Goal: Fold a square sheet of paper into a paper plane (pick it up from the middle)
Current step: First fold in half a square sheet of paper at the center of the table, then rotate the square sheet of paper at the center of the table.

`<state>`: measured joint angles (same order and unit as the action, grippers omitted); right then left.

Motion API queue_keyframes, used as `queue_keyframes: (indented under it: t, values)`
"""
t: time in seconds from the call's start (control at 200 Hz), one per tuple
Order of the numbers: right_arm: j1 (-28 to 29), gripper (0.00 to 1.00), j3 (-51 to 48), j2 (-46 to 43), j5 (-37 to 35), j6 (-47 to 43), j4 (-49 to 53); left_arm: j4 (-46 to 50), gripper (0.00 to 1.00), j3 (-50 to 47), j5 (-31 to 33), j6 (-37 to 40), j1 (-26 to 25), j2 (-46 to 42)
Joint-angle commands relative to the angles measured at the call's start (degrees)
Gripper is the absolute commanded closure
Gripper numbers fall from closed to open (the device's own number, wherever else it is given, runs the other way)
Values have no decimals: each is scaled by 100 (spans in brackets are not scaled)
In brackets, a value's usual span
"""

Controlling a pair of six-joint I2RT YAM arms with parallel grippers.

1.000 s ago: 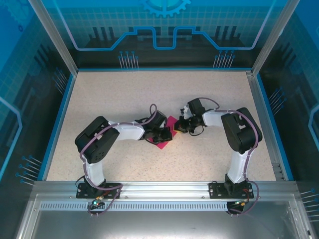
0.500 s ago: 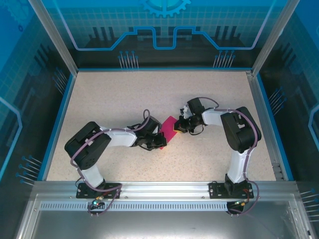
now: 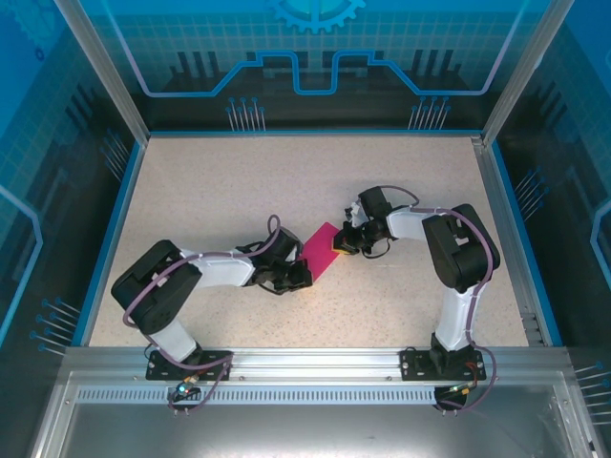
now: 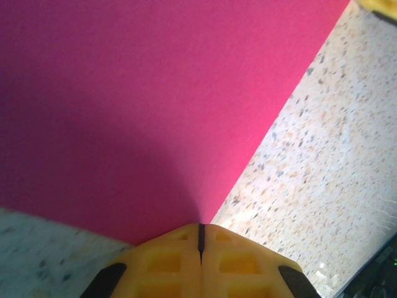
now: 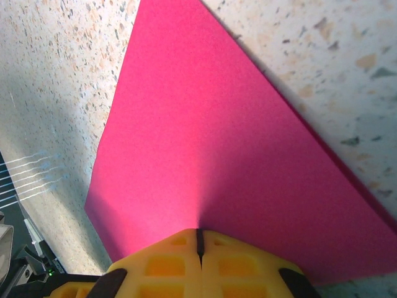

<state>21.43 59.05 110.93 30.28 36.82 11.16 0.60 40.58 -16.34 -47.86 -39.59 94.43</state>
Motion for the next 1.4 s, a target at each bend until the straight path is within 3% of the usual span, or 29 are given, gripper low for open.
queue_keyframes:
  t: [0.0,0.195,0.355,0.64,0.785,1.05,1.396]
  values:
    - [-25,98,-172,535,-1043,-148,664,1317,98,-219,186,132,9,-166]
    - [70,94,133,283,-971,-260,798,1557,93,463,317,263,61,-491]
    - [334,85,655,-196,-1072,-278,1079,1675,78,964,530,328,306,-783]
    - [883,61,1247,-626,-2534,113,1855,2198,61,1091,1205,286,1215,-1170]
    - [1002,60,1406,-386,-2638,289,1942,2391,51,1050,1669,133,1464,-1369]
    - [1275,62,1906,297,-2808,404,2153,2473,29,971,1805,49,1615,-1476]
    - [1556,62,2163,922,-2753,-120,2308,2519,20,814,1791,7,1729,-1559]
